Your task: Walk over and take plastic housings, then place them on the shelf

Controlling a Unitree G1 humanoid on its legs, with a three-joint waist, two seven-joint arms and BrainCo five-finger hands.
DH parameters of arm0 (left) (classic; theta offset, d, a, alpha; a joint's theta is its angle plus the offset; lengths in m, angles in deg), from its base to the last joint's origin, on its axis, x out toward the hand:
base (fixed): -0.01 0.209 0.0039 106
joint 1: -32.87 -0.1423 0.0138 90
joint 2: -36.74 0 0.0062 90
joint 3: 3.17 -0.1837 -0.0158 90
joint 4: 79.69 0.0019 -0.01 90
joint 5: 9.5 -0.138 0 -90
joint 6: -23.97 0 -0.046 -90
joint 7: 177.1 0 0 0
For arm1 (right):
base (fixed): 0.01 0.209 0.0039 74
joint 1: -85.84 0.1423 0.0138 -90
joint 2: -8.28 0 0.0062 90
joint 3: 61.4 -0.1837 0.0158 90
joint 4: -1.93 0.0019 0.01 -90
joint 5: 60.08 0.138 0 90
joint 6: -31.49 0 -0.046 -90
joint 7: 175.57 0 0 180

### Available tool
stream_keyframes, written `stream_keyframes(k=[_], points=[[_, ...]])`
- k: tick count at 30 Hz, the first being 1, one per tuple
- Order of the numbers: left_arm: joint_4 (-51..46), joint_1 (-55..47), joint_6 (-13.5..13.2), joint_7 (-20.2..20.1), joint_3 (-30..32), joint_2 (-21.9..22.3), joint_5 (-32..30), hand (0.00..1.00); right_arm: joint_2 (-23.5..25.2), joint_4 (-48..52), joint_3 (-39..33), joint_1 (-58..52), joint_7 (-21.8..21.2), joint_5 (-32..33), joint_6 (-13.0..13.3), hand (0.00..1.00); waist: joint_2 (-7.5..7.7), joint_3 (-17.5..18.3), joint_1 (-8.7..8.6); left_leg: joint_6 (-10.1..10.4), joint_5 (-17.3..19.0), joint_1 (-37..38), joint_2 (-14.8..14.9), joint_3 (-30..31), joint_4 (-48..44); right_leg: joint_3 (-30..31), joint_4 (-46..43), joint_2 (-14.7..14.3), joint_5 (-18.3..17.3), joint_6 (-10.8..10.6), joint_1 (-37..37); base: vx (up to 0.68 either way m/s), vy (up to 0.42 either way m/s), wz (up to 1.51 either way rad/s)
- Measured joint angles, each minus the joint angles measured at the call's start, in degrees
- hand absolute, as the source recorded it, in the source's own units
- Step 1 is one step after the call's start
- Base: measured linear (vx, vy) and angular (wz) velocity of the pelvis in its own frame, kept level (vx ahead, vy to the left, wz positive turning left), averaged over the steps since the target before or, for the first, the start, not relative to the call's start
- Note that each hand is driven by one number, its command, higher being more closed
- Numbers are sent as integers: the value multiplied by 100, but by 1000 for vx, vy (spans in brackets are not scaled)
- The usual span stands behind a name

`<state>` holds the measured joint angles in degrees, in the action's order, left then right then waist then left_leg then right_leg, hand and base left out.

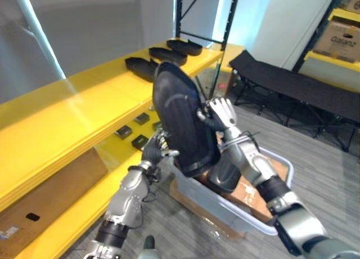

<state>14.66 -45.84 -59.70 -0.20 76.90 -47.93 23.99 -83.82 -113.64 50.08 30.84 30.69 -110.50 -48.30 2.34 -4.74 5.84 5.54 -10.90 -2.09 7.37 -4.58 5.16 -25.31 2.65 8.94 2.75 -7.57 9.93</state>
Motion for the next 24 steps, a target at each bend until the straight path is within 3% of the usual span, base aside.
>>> stream_keyframes(k=[20,21,24], points=[[20,303,-5,-24,-259,185,46,0,386,-42,125,103,416,-435,-642,100,-48,-191,0,11,23,-7,-10,76,-2,-51,-19,7,-2,-7,20,0,0,1],[21,303,-5,-24,-259,186,46,100,387,-44,141,123,432,-435,-642,100,-49,-191,1,11,23,-7,-10,77,-2,-52,-19,5,-2,-7,20,0,0,0],[28,303,-29,-22,-264,193,45,100,399,-47,167,152,501,-437,-642,100,-50,-191,3,11,20,-7,-14,88,-2,-74,-21,1,-4,-6,32,0,0,1]])
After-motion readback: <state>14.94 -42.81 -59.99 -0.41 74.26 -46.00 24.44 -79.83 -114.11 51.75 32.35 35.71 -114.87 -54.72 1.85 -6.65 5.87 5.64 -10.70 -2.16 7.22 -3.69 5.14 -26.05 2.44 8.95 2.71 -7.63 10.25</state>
